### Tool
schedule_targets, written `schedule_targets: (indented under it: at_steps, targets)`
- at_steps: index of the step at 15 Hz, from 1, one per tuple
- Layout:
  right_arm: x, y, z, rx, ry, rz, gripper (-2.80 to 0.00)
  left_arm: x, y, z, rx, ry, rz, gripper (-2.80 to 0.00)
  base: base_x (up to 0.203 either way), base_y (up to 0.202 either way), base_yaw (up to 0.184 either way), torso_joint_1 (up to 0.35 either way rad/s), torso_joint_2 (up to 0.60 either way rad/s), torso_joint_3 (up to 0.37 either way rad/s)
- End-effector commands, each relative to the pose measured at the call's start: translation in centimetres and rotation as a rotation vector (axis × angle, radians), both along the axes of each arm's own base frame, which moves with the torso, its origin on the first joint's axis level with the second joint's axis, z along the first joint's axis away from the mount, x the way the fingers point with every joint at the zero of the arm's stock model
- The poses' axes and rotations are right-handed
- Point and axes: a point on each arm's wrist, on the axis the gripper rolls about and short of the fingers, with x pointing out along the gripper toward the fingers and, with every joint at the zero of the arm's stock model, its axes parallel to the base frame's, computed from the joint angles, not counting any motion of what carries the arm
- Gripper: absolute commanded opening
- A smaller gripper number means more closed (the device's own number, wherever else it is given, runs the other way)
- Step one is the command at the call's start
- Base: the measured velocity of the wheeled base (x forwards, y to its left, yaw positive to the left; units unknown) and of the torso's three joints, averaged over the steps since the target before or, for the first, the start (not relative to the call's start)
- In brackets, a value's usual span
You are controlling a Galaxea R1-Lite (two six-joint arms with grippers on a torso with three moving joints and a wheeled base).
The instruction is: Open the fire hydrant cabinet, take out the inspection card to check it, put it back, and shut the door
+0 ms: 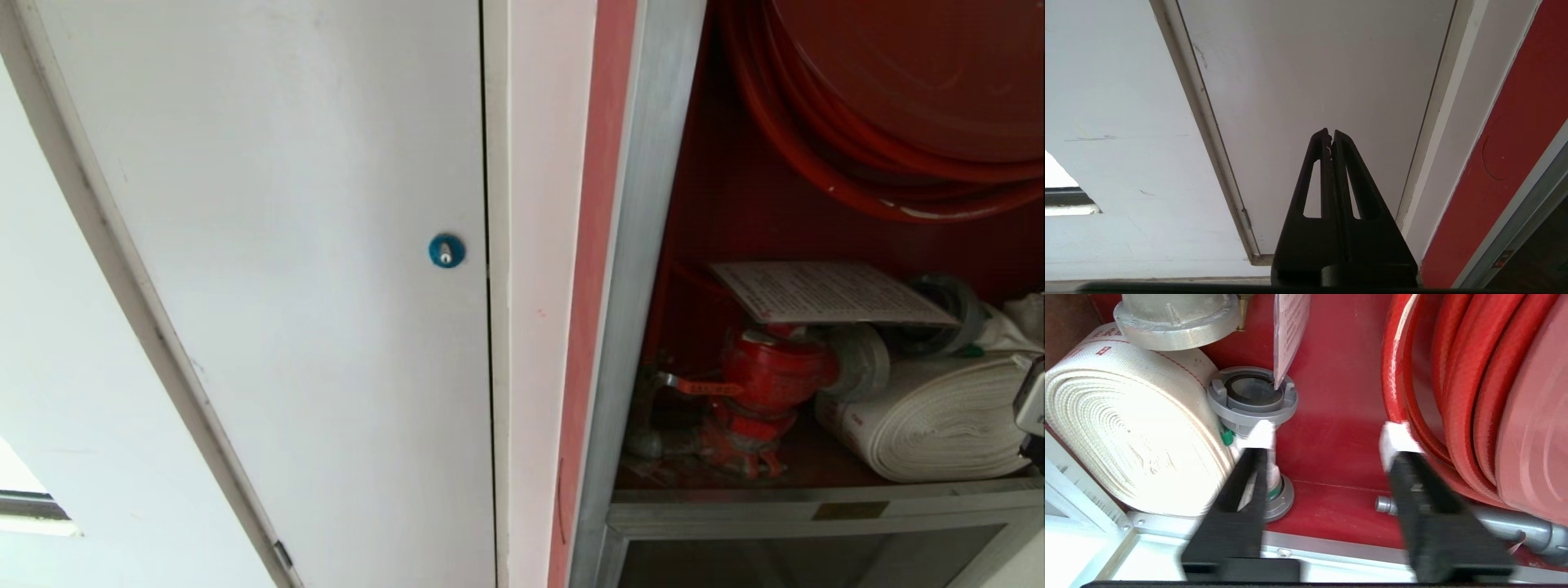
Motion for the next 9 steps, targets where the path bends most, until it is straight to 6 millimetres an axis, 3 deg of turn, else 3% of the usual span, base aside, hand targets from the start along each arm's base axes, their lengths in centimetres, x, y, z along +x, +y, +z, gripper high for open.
schedule_targets:
  at_steps: [1,4,9]
  targets:
    - [-0.22,0.08,-0.16,-0.009,0.000,0.003,-2.80,0.11,0.00,-0.38,0.000,0.015,0.000,-2.80,0.000,0.000,0.000,0.000,0.00,0.000]
    - [-0.43,0.16,-0.12,0.030,-0.011,0.009,-2.80,0.10,0.00,-0.34,0.000,0.013,0.000,-2.80,0.000,0.000,0.000,0.000,0.00,0.000]
    - [-0.20,0.86,-0.86,0.381,-0.004,0.140,-2.80,0.11,0.00,-0.38,0.000,0.015,0.000,-2.80,0.000,0.000,0.000,0.000,0.00,0.000]
